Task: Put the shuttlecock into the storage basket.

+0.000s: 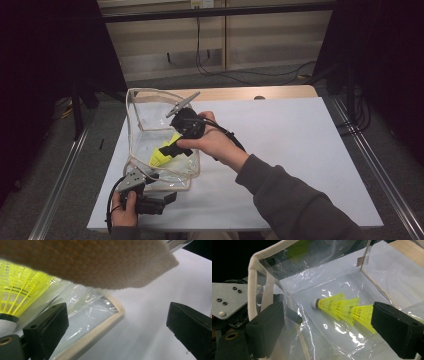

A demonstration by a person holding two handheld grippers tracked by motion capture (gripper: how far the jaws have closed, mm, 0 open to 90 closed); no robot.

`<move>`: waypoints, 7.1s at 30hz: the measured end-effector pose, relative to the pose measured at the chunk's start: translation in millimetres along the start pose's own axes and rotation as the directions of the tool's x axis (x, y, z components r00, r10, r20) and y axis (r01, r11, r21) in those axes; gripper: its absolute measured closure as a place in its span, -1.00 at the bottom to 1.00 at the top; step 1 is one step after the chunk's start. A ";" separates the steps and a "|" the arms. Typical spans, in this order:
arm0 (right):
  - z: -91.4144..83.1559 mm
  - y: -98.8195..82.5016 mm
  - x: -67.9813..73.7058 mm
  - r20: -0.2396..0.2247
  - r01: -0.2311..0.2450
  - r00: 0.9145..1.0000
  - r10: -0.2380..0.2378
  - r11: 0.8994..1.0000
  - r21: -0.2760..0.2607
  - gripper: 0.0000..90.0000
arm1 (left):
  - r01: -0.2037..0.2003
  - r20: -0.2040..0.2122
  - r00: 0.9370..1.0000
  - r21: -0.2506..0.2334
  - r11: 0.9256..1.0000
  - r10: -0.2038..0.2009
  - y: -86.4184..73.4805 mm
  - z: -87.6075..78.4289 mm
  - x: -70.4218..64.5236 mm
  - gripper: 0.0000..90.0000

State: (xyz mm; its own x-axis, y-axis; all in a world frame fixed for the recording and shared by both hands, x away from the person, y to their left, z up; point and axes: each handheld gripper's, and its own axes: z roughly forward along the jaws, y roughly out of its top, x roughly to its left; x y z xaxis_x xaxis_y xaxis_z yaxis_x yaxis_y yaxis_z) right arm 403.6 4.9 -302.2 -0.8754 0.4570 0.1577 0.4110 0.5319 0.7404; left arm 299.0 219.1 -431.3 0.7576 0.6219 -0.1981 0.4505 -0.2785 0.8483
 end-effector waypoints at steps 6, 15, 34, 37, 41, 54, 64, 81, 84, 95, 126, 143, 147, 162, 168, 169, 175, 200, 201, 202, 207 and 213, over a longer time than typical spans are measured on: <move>-9.1 -4.3 -2.5 0.000 0.008 1.000 -0.008 1.000 -0.003 -0.77 | 0.000 0.002 1.000 0.005 1.000 0.000 0.3 0.1 -0.1 -0.91; -24.0 -14.4 -5.9 -0.014 0.011 1.000 -0.012 1.000 -0.012 -0.81 | -0.001 0.000 1.000 0.000 1.000 0.001 0.0 -0.4 -0.1 -0.91; -55.5 -35.7 -12.7 -0.027 0.020 0.999 -0.022 0.998 -0.061 -0.81 | -0.001 -0.001 1.000 0.000 1.000 0.001 0.9 0.9 -1.7 -0.91; -60.5 -40.2 -15.4 -0.022 0.017 1.000 -0.018 0.998 -0.060 -0.81 | -0.002 -0.002 1.000 0.001 1.000 0.002 0.9 1.1 -1.7 -0.91; -66.9 -45.3 -18.4 -0.018 0.005 1.000 -0.006 0.997 -0.073 -0.81 | -0.003 -0.004 1.000 0.001 1.000 0.003 1.0 1.0 -2.1 -0.91; -82.1 -65.1 -27.4 -0.003 0.003 1.000 -0.004 0.996 -0.086 -0.81 | -0.005 -0.006 1.000 0.005 1.000 0.005 1.2 0.7 -2.3 -0.91; -90.3 -79.7 -34.3 0.008 0.001 1.000 0.000 0.995 -0.099 -0.81 | -0.006 -0.007 1.000 0.005 1.000 0.006 1.0 0.7 -2.5 -0.91; -93.2 -108.1 -44.2 0.020 -0.019 1.000 0.021 0.995 -0.102 -0.82 | -0.004 -0.008 1.000 0.001 1.000 0.004 1.0 0.1 -2.8 -0.91; -94.0 -111.0 -45.4 0.025 -0.018 0.999 0.021 0.994 -0.107 -0.82 | -0.004 -0.008 1.000 0.000 1.000 0.004 1.0 0.1 -2.8 -0.91; -95.9 -132.3 -51.9 0.041 -0.034 0.998 0.039 0.993 -0.114 -0.82 | -0.005 -0.008 1.000 0.001 1.000 0.005 1.0 0.1 -3.0 -0.91; -104.2 -173.4 -64.2 0.070 -0.075 0.994 0.084 0.990 -0.121 -0.82 | -0.006 -0.011 1.000 0.002 1.000 0.006 1.0 -0.2 -3.2 -0.91; -111.0 -199.4 -66.3 0.086 -0.087 0.991 0.098 0.988 -0.125 -0.82 | -0.008 -0.010 1.000 0.000 1.000 0.008 1.0 -0.5 -3.3 -0.91; -112.1 -205.3 -66.6 0.089 -0.091 0.991 0.103 0.988 -0.123 -0.82 | -0.006 -0.011 1.000 0.000 1.000 0.006 0.9 -0.4 -3.5 -0.91; -118.9 -223.3 -68.3 0.112 -0.099 0.987 0.114 0.986 -0.134 -0.82 | -0.009 -0.013 1.000 0.002 1.000 0.009 0.9 -0.4 -3.7 -0.91; -121.4 -231.4 -68.3 0.117 -0.098 0.987 0.115 0.985 -0.141 -0.82 | -0.009 -0.013 1.000 0.002 1.000 0.009 0.8 -0.7 -3.7 -0.91; -121.8 -232.8 -68.1 0.119 -0.099 0.986 0.116 0.985 -0.141 -0.82 | -0.009 -0.013 1.000 0.002 1.000 0.009 0.8 -0.6 -3.7 -0.91; -123.6 -242.1 -67.8 0.126 -0.102 0.985 0.120 0.985 -0.142 -0.82 | -0.009 -0.015 1.000 0.005 1.000 0.010 0.9 -0.7 -4.1 -0.91; -132.6 -260.7 -69.7 0.148 -0.117 0.979 0.141 0.980 -0.161 -0.81 | -0.010 -0.017 1.000 0.006 1.000 0.010 0.8 -0.8 -4.4 -0.91; -133.1 -261.9 -69.5 0.143 -0.122 0.979 0.146 0.979 -0.163 -0.82 | -0.010 -0.017 1.000 0.005 1.000 0.011 0.8 -0.8 -4.3 -0.91; -133.3 -262.4 -69.8 0.146 -0.119 0.979 0.144 0.979 -0.164 -0.82 | -0.011 -0.018 1.000 0.006 1.000 0.011 0.8 -0.8 -4.3 -0.91; -133.2 -265.7 -69.6 0.148 -0.124 0.978 0.149 0.978 -0.166 -0.82 | -0.010 -0.017 1.000 0.005 1.000 0.010 0.7 -0.8 -4.3 -0.91; -134.4 -268.9 -69.8 0.149 -0.128 0.977 0.154 0.977 -0.170 -0.82 | -0.010 -0.017 1.000 0.006 1.000 0.010 0.7 -0.8 -4.4 -0.91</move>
State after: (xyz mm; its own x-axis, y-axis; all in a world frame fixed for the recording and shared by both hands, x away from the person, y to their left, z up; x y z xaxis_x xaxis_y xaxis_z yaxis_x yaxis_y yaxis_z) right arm 320.0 -265.8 -424.5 -0.7538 0.6344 0.1709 0.4705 0.3396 0.8145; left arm 295.7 216.7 -429.5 0.7539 0.6317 -0.1807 0.4453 -0.2889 0.8475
